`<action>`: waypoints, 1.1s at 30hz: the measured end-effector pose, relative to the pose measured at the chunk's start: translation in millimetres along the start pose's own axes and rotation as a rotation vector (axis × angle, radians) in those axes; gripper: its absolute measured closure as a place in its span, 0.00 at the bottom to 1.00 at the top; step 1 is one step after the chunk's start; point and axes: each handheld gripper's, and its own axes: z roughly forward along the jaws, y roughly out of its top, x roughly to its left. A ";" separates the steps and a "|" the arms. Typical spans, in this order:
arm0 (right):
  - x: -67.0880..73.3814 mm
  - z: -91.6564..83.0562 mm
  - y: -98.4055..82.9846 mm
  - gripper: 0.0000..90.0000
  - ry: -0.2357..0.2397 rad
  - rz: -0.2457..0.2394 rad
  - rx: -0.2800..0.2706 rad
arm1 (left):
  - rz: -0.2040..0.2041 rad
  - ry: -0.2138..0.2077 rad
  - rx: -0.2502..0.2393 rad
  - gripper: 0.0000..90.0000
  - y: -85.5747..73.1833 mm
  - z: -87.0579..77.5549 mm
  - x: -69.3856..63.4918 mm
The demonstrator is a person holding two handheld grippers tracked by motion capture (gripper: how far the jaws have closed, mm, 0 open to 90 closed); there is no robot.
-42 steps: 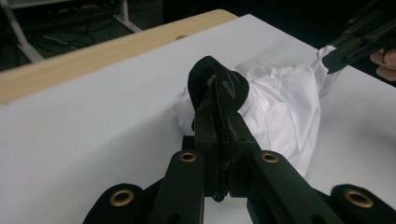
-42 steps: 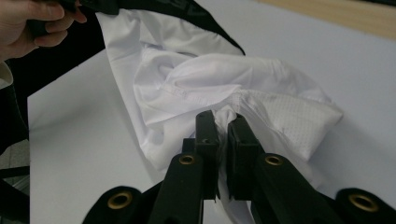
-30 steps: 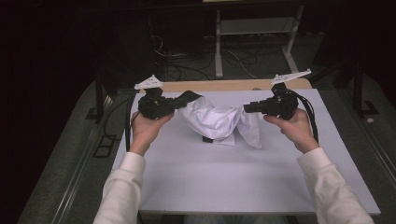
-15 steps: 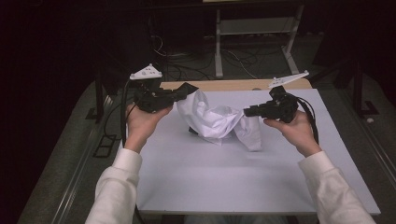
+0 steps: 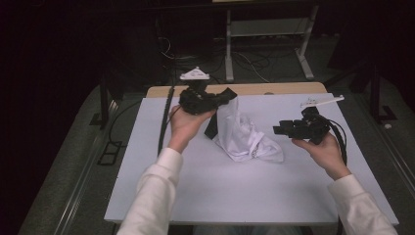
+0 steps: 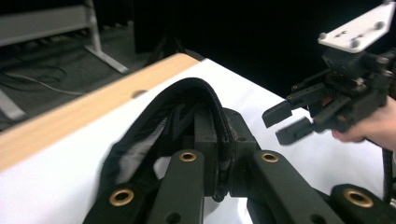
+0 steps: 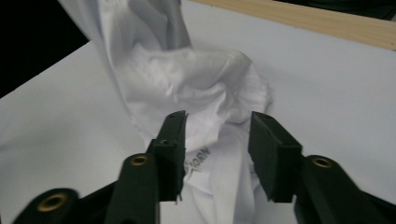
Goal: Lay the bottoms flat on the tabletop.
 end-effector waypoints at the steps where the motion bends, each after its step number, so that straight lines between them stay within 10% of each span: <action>1: -0.3 -1.0 -2.1 0.54 -0.002 0.005 -0.009 | -0.014 -0.015 -0.001 0.94 -0.6 9.1 -1.3; 14: 28.1 -2.5 -1.4 0.37 -0.027 -0.061 -0.171 | -0.068 -0.052 0.057 0.94 4.2 88.3 -39.0; 23: 26.1 27.8 1.4 0.19 -0.095 0.081 -0.271 | -0.091 -0.076 0.079 0.94 5.7 110.3 -56.2; 26: 20.2 32.6 2.9 0.69 -0.099 0.115 -0.266 | -0.066 -0.090 0.080 0.91 4.5 107.9 -54.8; 28: 17.2 30.4 2.8 0.85 -0.100 0.123 -0.243 | -0.046 -0.087 0.059 0.86 3.7 101.3 -51.8; 33: 3.3 23.7 -0.9 0.91 -0.114 0.162 -0.173 | -0.047 -0.048 0.018 0.74 0.9 82.7 -41.1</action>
